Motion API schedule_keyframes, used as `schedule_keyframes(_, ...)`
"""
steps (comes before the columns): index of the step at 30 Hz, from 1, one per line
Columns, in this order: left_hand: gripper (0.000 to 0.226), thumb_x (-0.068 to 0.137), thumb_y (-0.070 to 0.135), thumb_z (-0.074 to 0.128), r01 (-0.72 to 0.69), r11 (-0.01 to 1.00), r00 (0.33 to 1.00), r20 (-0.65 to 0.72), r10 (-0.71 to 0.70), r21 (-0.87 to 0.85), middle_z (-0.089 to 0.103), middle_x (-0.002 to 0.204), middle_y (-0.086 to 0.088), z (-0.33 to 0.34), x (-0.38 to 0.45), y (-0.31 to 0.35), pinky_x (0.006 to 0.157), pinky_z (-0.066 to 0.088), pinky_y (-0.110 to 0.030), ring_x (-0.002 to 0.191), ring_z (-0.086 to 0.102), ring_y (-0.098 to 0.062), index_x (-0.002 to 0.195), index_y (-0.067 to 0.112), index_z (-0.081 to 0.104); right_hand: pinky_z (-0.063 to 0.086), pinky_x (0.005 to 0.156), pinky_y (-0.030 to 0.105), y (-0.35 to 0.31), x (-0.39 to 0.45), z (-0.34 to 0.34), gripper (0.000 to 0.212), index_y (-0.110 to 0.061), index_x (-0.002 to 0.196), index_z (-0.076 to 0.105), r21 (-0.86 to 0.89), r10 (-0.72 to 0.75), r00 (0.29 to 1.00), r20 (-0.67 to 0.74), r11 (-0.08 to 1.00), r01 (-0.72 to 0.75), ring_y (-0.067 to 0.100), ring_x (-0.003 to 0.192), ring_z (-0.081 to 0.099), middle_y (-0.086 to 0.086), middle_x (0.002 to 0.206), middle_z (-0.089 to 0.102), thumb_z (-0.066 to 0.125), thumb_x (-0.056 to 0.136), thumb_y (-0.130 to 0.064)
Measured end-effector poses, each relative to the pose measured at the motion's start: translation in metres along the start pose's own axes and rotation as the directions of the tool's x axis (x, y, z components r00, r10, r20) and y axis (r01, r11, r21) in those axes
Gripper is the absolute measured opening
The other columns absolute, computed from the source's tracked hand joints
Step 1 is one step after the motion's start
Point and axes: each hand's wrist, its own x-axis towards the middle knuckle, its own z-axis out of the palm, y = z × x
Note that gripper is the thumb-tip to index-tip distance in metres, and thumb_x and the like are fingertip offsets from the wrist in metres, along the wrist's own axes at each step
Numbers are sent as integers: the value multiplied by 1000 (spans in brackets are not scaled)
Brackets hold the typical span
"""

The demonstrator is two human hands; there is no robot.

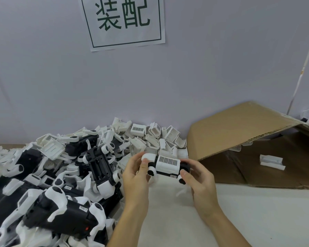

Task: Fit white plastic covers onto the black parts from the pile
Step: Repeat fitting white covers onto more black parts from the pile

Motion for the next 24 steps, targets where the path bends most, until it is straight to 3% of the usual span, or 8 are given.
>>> schedule_keyframes(2, 22, 100, 16, 56, 36, 999, 999, 11, -36, 14, 74, 106, 4, -1, 0, -2, 83, 53, -33, 96, 68, -10, 116, 27, 67, 57, 75, 29, 1, -4, 3, 33, -17, 109, 70, -153, -120, 993, 2, 981, 119, 19, 100, 67, -1, 105, 73, 70, 76, -13)
schedule_keyframes(5, 29, 99, 21, 59, 77, 997, 997, -5, -77, 4, 71, 117, -3, 0, 0, -3, 97, 51, -41, 108, 66, -20, 128, 21, 62, 48, 97, 25, 4, -7, 8, 42, -16, 113, 67, -453, -362, 925, 118, 809, 374, 14, 118, 60, -8, 120, 65, 75, 72, -10)
schedule_keyframes(10, 17, 97, 19, 62, 3, 999, 998, -58, -1, 40, 72, 108, -4, -3, 3, -5, 92, 54, -41, 101, 68, -22, 110, 30, 61, 40, 104, 16, 7, -8, 8, 46, -17, 117, 65, -533, -431, 877, 211, 701, 473, 11, 124, 56, -8, 127, 61, 78, 73, -11)
schedule_keyframes(13, 17, 96, 23, 64, -11, 999, 1000, -28, 12, 33, 75, 97, 4, -5, 3, -4, 88, 55, -38, 99, 69, -20, 112, 28, 65, 47, 90, 13, 5, -7, 7, 36, -20, 112, 67, -467, -342, 933, 109, 811, 351, 9, 111, 63, -13, 113, 68, 75, 77, -16)
schedule_keyframes(15, 24, 93, 24, 66, -15, 1000, 999, 39, 15, 17, 76, 95, 11, -4, 3, -2, 78, 55, -23, 96, 71, -11, 116, 25, 66, 52, 77, 15, 3, -6, 7, 21, -22, 104, 69, -334, -196, 980, -33, 926, 175, 11, 97, 68, -11, 100, 73, 72, 83, -19)
schedule_keyframes(18, 35, 87, 25, 73, -79, 986, 982, 180, 52, 147, 74, 110, 16, -6, 0, -1, 81, 51, -13, 106, 67, 0, 121, 31, 66, 60, 71, 36, 2, -1, 4, 7, -16, 97, 72, -124, 62, 979, -193, 988, -87, 27, 82, 71, 2, 88, 75, 66, 95, -16)
schedule_keyframes(20, 46, 87, 23, 74, -147, 947, 970, 231, 81, 286, 67, 122, 19, -7, -1, -2, 92, 48, -19, 113, 61, 2, 129, 35, 60, 61, 65, 40, 0, 1, 4, 17, -10, 98, 72, -21, 205, 960, -191, 977, -213, 34, 74, 71, 12, 88, 74, 58, 99, -19)
schedule_keyframes(24, 42, 94, 15, 67, -213, 910, 972, 169, 161, 355, 66, 124, 12, -6, 0, -2, 92, 56, -29, 106, 65, -5, 134, 24, 59, 60, 62, 37, -3, 1, 9, 20, -9, 100, 74, -27, 316, 945, -83, 947, -319, 29, 77, 71, 13, 91, 74, 56, 100, -19)
